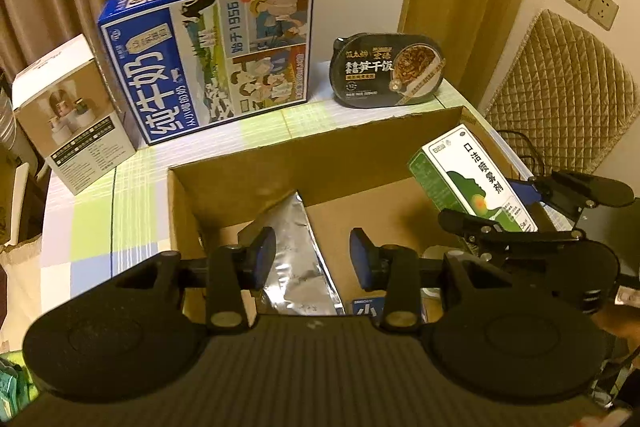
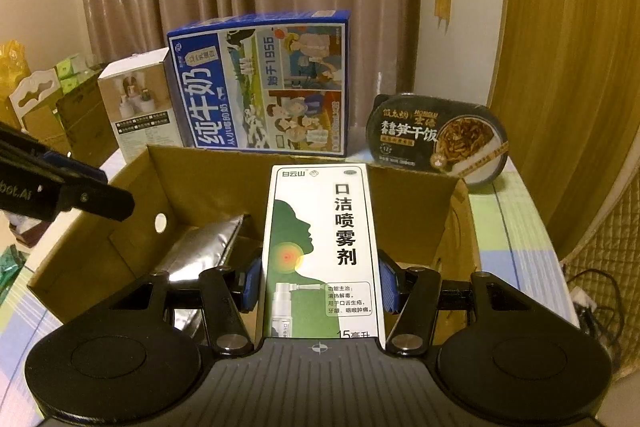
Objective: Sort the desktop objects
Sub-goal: 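Lower both items into the cardboard box and open both tools, then withdraw both tools from the cardboard box back over the table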
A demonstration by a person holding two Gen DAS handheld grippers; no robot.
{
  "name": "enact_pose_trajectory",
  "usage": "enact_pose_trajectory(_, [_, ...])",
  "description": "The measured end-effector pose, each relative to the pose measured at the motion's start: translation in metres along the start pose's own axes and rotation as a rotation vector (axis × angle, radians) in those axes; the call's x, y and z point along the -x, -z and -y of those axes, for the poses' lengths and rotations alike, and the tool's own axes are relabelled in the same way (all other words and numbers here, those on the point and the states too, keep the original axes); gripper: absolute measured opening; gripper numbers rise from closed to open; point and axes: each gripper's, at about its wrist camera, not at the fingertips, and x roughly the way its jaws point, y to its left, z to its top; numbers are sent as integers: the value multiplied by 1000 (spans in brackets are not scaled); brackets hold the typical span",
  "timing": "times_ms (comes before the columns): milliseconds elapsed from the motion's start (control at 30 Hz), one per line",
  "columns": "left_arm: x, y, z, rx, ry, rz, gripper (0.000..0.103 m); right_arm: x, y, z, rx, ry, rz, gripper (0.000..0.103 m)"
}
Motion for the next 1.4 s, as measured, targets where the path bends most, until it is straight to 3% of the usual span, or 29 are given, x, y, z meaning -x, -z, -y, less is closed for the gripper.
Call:
enact_pose_trajectory(33, [2, 1, -1, 4, -2, 2, 36, 0, 0, 0, -12, -14, 13, 53])
enact_pose_trajectory(133, [6, 6, -3, 5, -9, 9, 39, 5, -2, 2, -48, -26, 47, 72])
enact_pose_trajectory(333, [19, 21, -8, 26, -10, -14, 53, 29, 4, 6, -47, -5, 77, 74])
enact_pose_trajectory(467, [33, 36, -6, 34, -15, 4, 59, 57, 13, 11, -56, 13, 108, 86])
enact_pose_trajectory(633, [63, 63, -1, 48, -36, 38, 82, 105, 38, 9, -61, 14, 157, 93])
enact_pose_trajectory(833, [106, 106, 14, 35, -115, 66, 98, 156, 83, 2, -61, 28, 170, 97])
enact_pose_trajectory(1133, [141, 191, 45, 79, -149, 32, 99, 201, 161, 1, -123, 45, 81, 98])
enact_pose_trajectory(1200, [146, 209, 53, 87, -149, 21, 99, 206, 178, 1, -109, 84, 63, 98])
enact_pose_trajectory(1400, [158, 254, 75, 134, -145, 13, 99, 220, 218, 0, -97, 93, 2, 98])
